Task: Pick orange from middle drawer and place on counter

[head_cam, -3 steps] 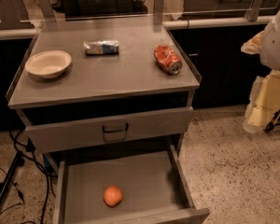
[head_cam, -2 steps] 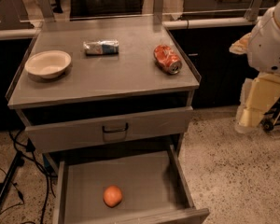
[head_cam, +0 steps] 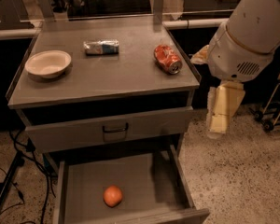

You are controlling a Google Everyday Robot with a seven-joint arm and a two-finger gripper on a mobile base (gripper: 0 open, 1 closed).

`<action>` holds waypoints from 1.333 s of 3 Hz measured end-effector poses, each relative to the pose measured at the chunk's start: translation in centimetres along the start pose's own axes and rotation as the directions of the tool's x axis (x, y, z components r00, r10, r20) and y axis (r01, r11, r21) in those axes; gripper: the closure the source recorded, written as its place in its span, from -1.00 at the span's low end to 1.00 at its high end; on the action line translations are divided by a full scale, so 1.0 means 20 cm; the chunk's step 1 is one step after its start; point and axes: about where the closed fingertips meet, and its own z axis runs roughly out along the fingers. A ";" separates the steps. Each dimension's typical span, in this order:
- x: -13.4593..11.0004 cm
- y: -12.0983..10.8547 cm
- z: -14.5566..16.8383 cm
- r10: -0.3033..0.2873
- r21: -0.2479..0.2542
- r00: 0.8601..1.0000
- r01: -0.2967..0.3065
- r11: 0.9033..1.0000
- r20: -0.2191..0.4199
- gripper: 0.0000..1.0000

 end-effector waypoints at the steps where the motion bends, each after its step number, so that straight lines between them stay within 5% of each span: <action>1: 0.00 0.00 0.00 0.000 0.000 1.000 0.000 1.000 0.002 -1.00; 4: -0.21 0.17 0.40 -0.050 -0.111 0.998 0.054 0.992 0.045 -1.00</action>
Offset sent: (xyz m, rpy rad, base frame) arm -0.0242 0.0269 -0.0477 0.0166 0.0784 0.0185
